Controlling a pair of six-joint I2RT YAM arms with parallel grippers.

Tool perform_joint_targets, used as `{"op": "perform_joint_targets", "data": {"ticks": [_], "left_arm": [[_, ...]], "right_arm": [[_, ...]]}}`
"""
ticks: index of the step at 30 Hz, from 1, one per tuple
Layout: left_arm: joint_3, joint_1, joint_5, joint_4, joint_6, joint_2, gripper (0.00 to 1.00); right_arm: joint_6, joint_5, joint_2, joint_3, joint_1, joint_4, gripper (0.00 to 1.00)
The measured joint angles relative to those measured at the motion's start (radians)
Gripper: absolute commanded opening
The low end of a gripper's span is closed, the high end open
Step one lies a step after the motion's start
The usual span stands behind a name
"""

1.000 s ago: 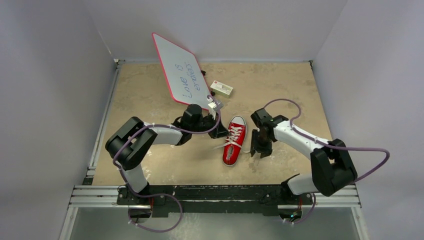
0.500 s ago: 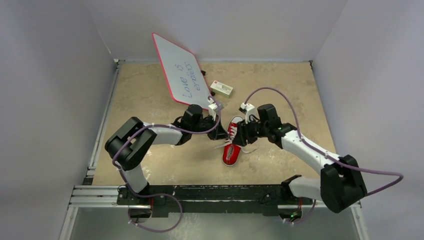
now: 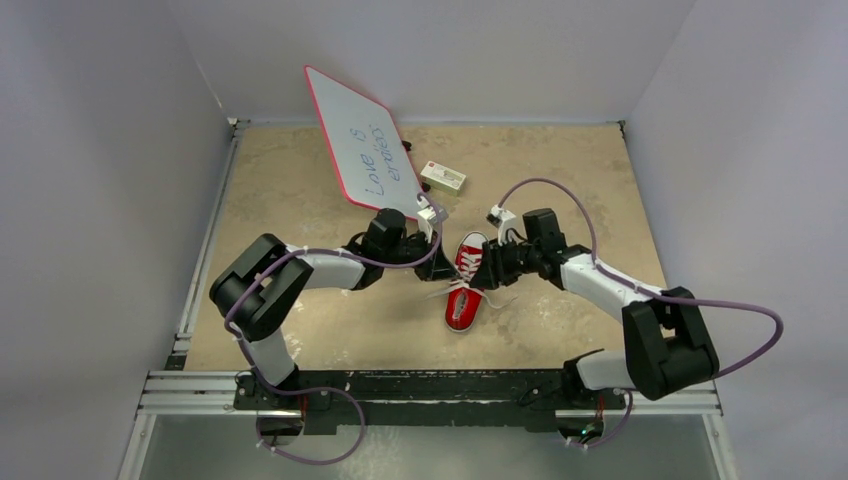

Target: Tie the shoes

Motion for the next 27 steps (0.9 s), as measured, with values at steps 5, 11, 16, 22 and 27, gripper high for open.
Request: {"op": "perform_joint_targets", "data": {"ticks": [5,11,16,22,27], "left_arm": [[0.0,0.0,0.004,-0.01,0.006,-0.005,0.0],[0.0,0.0,0.008,-0.011,0.006,-0.024,0.0],[0.0,0.0,0.008,-0.012,0.006,-0.027,0.0],[-0.011,0.0,0.008,-0.028,0.005,-0.053,0.0],[-0.054,0.0,0.009,-0.062,0.006,-0.121,0.0]], "right_arm": [[0.064,-0.01,-0.021,-0.066,-0.005,0.027,0.38],[0.122,-0.039,-0.028,-0.115,-0.005,0.106,0.4],[0.145,-0.035,-0.033,-0.127,-0.005,0.134,0.11],[0.185,0.024,-0.091,-0.129,-0.005,0.118,0.0],[0.264,0.055,-0.14,-0.134,-0.005,0.148,0.0]]}}
